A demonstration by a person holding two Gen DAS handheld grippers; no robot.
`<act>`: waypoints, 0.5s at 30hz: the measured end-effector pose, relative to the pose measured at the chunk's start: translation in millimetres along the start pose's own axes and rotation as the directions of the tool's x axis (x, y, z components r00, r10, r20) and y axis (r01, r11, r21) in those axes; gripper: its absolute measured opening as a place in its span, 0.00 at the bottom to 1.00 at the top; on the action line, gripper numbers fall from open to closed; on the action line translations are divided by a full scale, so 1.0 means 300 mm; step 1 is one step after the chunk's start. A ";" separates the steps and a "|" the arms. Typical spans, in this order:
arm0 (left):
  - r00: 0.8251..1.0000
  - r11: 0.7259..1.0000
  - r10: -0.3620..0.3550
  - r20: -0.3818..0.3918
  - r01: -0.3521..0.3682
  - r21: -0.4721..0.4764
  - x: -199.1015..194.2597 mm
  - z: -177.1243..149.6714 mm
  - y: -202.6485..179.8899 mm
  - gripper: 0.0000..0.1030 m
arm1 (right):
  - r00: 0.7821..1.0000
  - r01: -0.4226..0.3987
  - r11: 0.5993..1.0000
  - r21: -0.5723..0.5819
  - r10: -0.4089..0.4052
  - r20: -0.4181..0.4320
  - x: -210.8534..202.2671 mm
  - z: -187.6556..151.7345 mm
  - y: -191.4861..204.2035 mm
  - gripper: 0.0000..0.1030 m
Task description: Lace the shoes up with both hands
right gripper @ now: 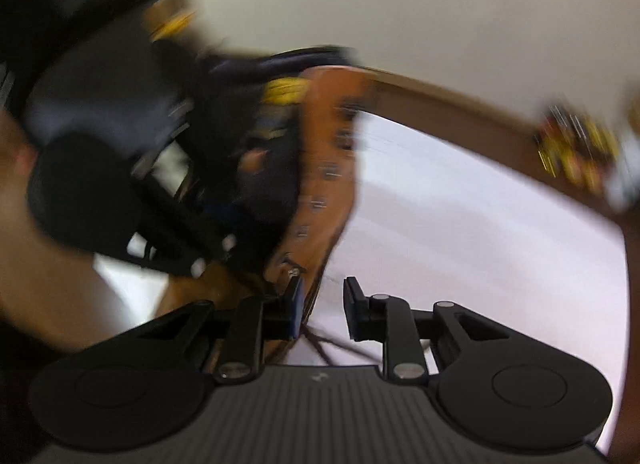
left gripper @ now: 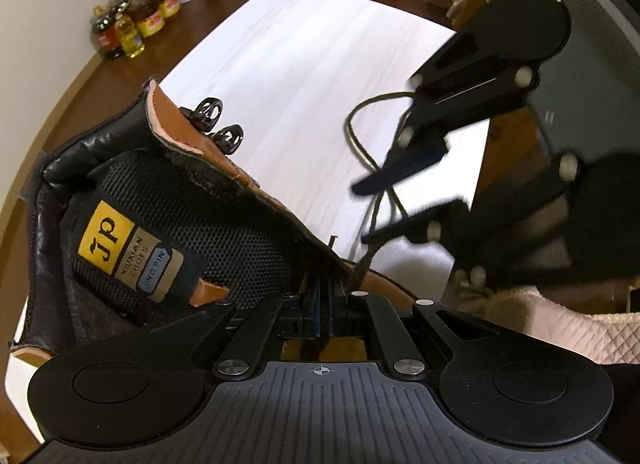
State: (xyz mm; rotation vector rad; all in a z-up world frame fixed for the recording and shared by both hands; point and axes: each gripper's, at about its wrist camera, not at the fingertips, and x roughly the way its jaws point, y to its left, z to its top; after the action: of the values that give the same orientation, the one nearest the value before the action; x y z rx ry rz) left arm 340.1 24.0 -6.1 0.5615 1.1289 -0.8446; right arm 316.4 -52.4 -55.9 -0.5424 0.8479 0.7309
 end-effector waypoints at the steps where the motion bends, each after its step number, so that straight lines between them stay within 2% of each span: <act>1: 1.000 1.000 -0.001 0.001 0.001 -0.003 0.003 0.005 0.003 0.04 | 1.000 0.000 0.997 -0.077 0.000 -0.007 0.012 0.008 0.015 0.22; 3: 1.000 1.000 -0.003 0.005 0.003 -0.014 0.005 0.005 0.004 0.04 | 1.000 0.003 0.982 -0.187 -0.005 -0.013 0.032 0.021 0.031 0.20; 7: 1.000 1.000 -0.001 0.009 0.002 -0.022 0.003 0.001 -0.004 0.04 | 1.000 -0.005 0.953 -0.302 -0.001 -0.018 0.056 0.035 0.047 0.16; 10: 1.000 1.000 -0.004 0.019 0.005 -0.030 -0.002 -0.005 -0.010 0.05 | 1.000 -0.028 0.928 -0.372 0.020 -0.024 0.059 0.029 0.060 0.04; 11: 1.000 0.999 -0.007 0.025 0.008 -0.035 -0.007 -0.011 -0.011 0.05 | 0.999 -0.036 0.918 -0.394 0.028 -0.026 0.060 0.027 0.064 0.04; 13: 0.999 0.999 -0.012 0.031 0.014 -0.047 -0.019 -0.024 -0.013 0.06 | 0.999 -0.052 0.924 -0.380 0.044 -0.031 0.053 0.026 0.056 0.03; 15: 0.999 0.998 -0.025 0.034 0.027 -0.054 -0.068 -0.058 -0.019 0.11 | 0.998 -0.052 0.946 -0.320 0.038 -0.050 0.039 0.019 0.036 0.03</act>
State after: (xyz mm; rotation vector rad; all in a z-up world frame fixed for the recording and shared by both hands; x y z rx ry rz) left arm 322.1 39.9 7.1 0.4871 1.1269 -0.8403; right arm 316.1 -37.6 -63.8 -0.8352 0.7870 0.9094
